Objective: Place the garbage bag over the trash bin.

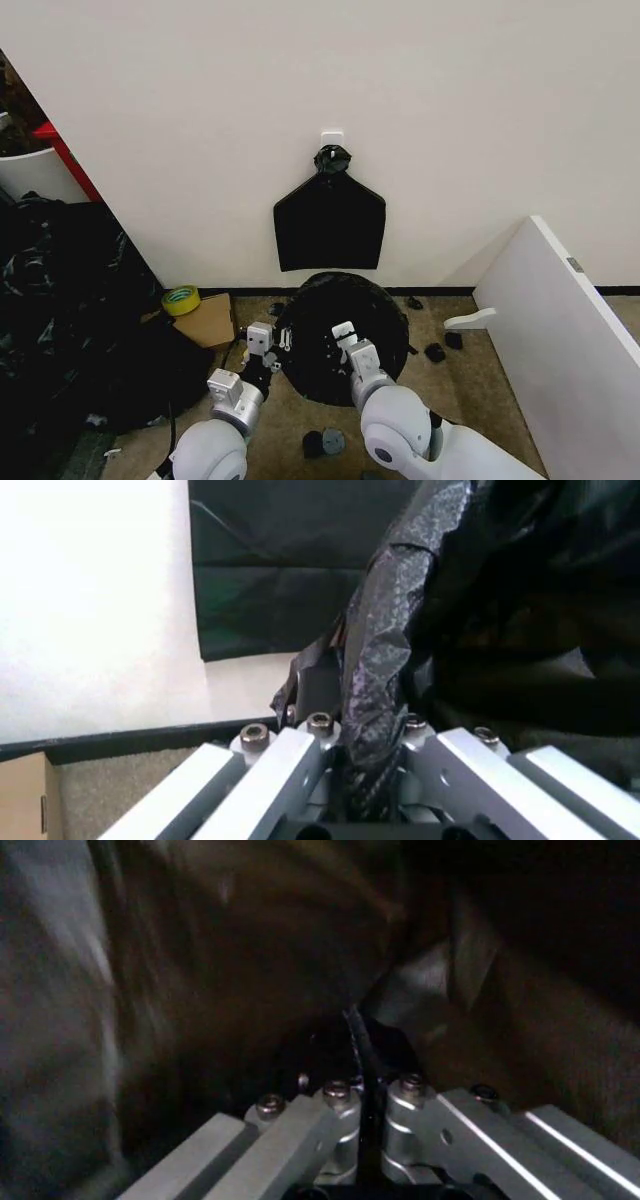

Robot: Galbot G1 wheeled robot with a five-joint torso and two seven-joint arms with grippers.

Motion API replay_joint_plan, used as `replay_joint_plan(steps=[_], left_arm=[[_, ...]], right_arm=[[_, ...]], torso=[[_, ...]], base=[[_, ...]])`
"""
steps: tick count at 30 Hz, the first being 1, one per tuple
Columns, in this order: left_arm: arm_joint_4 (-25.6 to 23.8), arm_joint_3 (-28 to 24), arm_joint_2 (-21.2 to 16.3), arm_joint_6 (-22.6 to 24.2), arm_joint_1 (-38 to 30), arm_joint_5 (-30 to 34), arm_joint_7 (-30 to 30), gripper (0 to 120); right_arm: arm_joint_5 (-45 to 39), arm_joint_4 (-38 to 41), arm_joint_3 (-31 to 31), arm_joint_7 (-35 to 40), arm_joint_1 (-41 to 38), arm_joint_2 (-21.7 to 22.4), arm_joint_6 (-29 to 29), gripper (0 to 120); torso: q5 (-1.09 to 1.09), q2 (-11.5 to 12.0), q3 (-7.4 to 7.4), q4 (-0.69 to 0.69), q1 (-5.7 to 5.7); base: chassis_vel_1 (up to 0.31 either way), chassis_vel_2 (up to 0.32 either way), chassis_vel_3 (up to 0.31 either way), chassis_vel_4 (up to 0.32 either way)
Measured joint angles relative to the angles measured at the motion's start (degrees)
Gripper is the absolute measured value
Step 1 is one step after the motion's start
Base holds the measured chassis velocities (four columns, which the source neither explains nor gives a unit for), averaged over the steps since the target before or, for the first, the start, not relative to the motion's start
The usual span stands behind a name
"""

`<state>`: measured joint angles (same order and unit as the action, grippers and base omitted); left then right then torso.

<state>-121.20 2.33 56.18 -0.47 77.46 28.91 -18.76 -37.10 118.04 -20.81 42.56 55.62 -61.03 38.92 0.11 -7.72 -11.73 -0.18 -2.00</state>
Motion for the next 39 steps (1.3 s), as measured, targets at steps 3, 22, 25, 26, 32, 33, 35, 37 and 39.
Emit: replay_joint_plan(steps=[3,22,25,26,32,33,35,37,39], left_arm=[[-0.33,0.16,-0.06,-0.01,0.05,0.1,0.02,1],[-0.41,0.53,0.8,0.01,-0.52,2.24,0.06,1],[0.9,1.59,1.81,0.06,-1.44,5.99,-0.58,1],[0.9,1.59,1.81,0.06,-1.44,5.99,-0.58,1],[3.23,3.26,5.21,2.05,-3.76,14.48,-1.87,1],[3.27,3.66,6.05,3.06,-4.15,16.96,-2.39,1],[3.27,4.05,6.93,4.2,-4.37,19.35,-3.07,1],[3.12,4.56,8.2,6.16,-4.45,22.55,-4.15,1],[2.74,5.1,9.98,8.99,-4.44,27.17,-6.02,1]], right_arm=[[0.98,-0.7,-0.31,0.18,-0.11,0.0,0.59,0],[15.5,-0.73,2.01,-5.67,1.15,1.06,-6.87,4],[23.74,0.92,2.27,-12.9,3.59,3.13,-20.78,16],[23.74,0.92,2.27,-12.9,3.59,3.13,-20.78,16],[35.6,-0.31,9.76,-30.58,8.81,5.2,-47.73,41],[37.2,-0.66,11.54,-32.77,9.64,5.17,-51.34,45],[38.65,-0.76,12.86,-33.24,10.23,5.01,-53.73,50],[40.63,-0.64,14.24,-31.83,10.88,4.53,-55.52,56],[42.22,0.06,15.23,-27.96,11.62,4.01,-55.78,66]], torso=[[0.0,0.0,0.0,0.0,0.0],[0.01,0.0,0.0,0.0,0.0],[0.01,0.0,0.0,0.0,0.0],[0.01,0.0,0.0,0.0,0.0],[0.01,0.0,0.0,0.0,0.0],[0.01,0.0,0.0,0.0,0.0],[0.01,0.0,0.0,-0.01,0.0],[0.01,0.0,0.0,0.0,0.0],[0.02,0.0,0.0,0.01,0.0]], base=[[0.0,0.0,0.0,0.0],[0.0,0.0,0.0,0.0],[0.0,0.0,0.0,0.0],[0.0,0.0,0.0,0.0],[0.0,0.0,0.0,0.0],[0.0,0.0,0.0,0.0],[0.0,0.0,0.0,0.0],[0.0,0.0,0.0,0.0],[0.0,0.0,0.0,0.0]])
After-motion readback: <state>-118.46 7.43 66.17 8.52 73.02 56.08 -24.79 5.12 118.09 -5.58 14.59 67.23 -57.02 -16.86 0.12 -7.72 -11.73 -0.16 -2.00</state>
